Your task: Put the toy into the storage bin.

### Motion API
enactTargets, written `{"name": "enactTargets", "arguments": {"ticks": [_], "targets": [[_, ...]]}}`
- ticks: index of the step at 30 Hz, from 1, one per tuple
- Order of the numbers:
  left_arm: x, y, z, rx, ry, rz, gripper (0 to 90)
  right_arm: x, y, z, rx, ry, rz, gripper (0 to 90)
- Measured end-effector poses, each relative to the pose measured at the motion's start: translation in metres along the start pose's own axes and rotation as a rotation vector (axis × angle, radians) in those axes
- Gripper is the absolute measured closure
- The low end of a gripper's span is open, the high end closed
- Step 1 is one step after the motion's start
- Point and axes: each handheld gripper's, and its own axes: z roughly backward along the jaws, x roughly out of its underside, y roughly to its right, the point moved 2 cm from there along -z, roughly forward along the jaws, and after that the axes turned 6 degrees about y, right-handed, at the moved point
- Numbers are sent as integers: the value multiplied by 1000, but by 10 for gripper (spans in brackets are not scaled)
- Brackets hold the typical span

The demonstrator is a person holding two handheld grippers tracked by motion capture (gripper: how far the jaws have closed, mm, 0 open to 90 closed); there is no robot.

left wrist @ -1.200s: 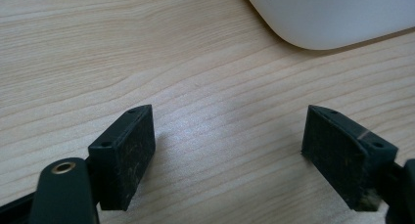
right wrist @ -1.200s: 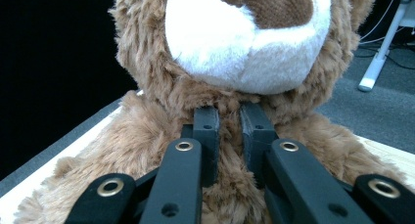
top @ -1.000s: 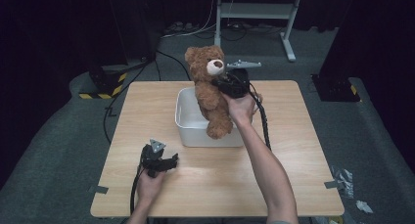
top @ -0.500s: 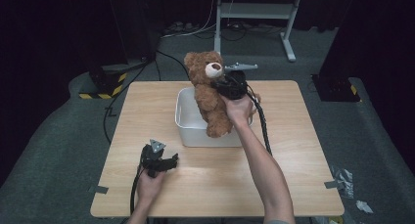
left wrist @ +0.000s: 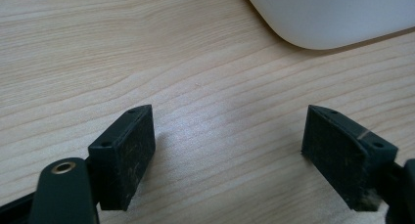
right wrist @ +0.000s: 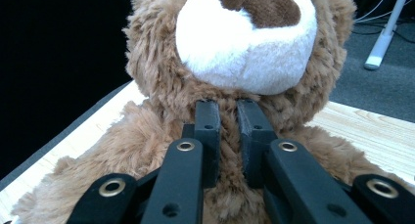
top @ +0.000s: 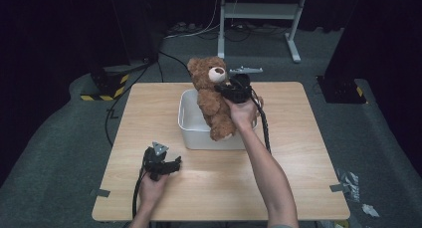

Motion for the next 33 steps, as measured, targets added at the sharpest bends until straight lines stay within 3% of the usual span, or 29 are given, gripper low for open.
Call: {"name": "enactTargets", "arguments": {"ticks": [10,22,33], "targets": [[0,0,0,0,0,0,200,-1,3,5,-8,4,4,878],[0,0,0,0,0,0,200,11,6,0,-10,-67,17,891],[0,0,0,0,2,3,200,8,6,12,-22,-46,19,891]]}}
